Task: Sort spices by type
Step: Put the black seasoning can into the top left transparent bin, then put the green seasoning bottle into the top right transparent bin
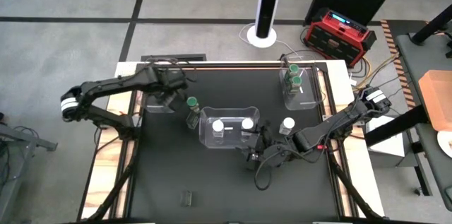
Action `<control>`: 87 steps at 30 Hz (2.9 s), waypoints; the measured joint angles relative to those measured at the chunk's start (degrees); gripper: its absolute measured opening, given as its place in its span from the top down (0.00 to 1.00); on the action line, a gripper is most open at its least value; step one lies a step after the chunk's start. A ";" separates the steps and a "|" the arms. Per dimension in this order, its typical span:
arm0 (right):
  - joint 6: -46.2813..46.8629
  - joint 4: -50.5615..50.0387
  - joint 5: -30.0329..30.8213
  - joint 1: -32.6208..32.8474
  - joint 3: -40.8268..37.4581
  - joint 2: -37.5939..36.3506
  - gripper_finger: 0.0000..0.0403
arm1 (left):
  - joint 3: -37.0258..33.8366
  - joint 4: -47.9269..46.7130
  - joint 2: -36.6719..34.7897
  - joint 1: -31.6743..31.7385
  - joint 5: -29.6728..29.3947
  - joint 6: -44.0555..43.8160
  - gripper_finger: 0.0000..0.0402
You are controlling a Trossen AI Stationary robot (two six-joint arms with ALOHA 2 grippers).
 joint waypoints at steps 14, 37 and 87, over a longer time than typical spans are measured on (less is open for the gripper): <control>2.31 0.00 0.00 0.11 -1.25 0.00 0.26 | -5.68 5.70 0.27 5.62 -1.38 1.53 1.00; 2.89 0.29 0.02 0.09 -1.45 0.00 0.25 | -11.61 10.99 -2.25 6.21 1.74 4.01 1.00; 12.21 -5.28 -0.01 0.48 -1.77 -2.91 0.26 | -2.67 13.94 -12.06 -49.40 -22.87 -23.25 1.00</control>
